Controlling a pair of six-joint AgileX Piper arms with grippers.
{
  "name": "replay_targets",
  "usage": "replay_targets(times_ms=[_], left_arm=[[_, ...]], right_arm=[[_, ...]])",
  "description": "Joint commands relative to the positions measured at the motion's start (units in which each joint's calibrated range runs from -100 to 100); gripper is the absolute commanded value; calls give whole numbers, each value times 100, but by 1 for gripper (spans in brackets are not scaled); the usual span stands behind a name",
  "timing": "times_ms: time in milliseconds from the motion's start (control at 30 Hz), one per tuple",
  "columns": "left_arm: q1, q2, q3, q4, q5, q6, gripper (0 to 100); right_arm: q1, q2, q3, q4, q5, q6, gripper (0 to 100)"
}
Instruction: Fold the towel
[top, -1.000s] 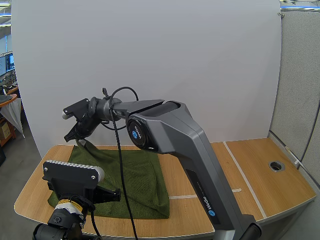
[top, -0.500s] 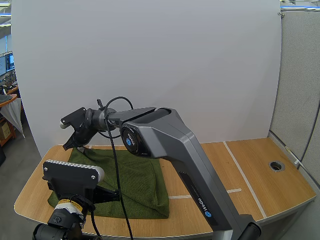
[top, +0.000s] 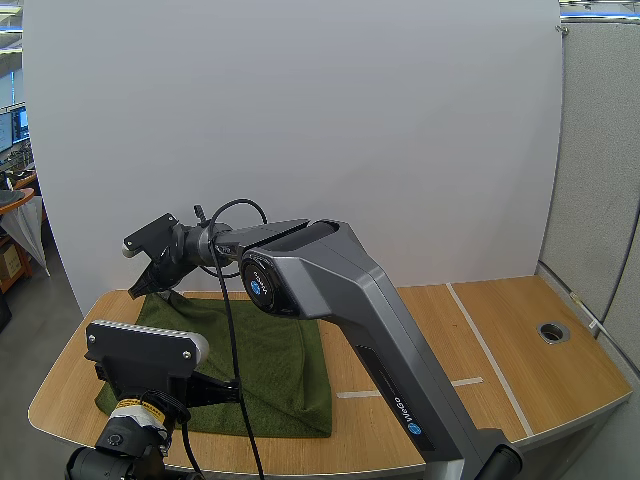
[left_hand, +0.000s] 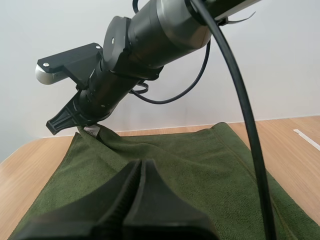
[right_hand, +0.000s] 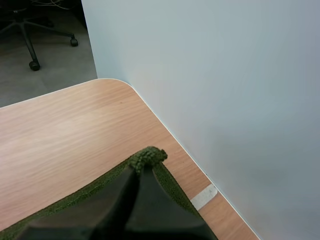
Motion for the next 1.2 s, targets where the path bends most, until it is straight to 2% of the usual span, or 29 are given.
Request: replay_targets(times_ms=[0, 500, 633, 700, 767, 800, 933, 1167], left_arm=[[14, 0, 14, -54, -71, -3, 0], [14, 0, 14, -54, -71, -3, 0], [14, 0, 14, -54, -71, -3, 0], [14, 0, 14, -54, -71, -3, 0], [14, 0, 14, -54, -71, -3, 0], [14, 0, 14, -54, -71, -3, 0], [14, 0, 14, -54, -71, -3, 0], [14, 0, 14, -54, -71, -3, 0]], right_arm=[[1, -62, -27, -90, -272, -55, 0], [1, -62, -27, -90, -586, -55, 0], [1, -62, -27, -90, -677, -55, 45], [1, -62, -27, -90, -813, -55, 74], [1, -62, -27, -90, -917, -55, 94], [1, -62, -27, -90, -972, -55, 100], [1, -136, -27, -90, -947, -55, 100], [-36, -681, -27, -227, 276, -55, 100]])
